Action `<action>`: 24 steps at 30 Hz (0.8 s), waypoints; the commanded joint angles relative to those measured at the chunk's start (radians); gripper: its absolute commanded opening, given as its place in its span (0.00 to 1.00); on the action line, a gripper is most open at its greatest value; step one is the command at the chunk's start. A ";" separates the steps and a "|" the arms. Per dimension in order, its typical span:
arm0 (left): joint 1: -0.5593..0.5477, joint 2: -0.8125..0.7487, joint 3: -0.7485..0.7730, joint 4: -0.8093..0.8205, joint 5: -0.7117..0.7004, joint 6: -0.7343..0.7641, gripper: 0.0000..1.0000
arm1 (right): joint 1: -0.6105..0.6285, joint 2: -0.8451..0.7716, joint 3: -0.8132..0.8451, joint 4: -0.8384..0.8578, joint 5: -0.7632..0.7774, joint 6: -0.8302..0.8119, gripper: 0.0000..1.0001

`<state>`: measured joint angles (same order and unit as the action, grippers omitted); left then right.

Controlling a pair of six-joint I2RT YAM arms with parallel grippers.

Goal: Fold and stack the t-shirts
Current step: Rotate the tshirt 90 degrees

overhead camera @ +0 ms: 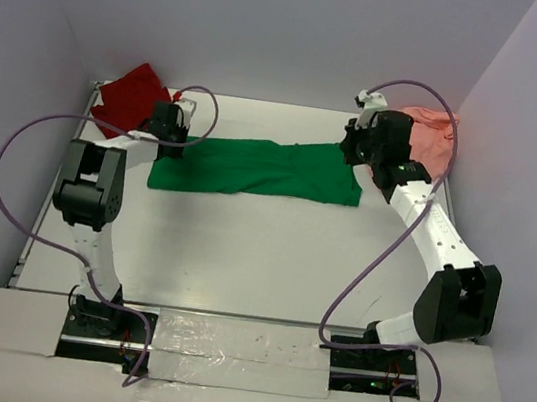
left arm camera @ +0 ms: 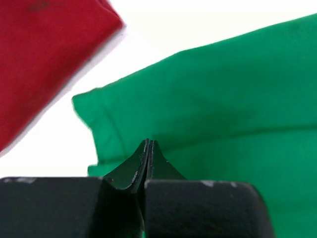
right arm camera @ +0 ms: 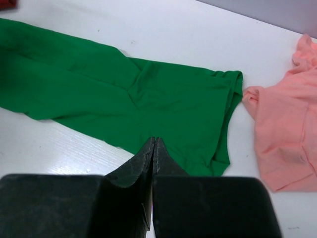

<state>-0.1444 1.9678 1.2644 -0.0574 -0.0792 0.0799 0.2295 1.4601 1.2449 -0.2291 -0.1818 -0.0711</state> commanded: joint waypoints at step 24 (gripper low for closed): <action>-0.498 -0.017 -0.105 -0.880 0.556 0.526 0.00 | -0.301 -0.196 0.261 -0.220 -0.134 0.106 0.00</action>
<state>-0.5301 1.8656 1.2022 -0.6640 0.2150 0.4816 -0.0414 1.2655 1.4315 -0.4217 -0.2741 -0.0093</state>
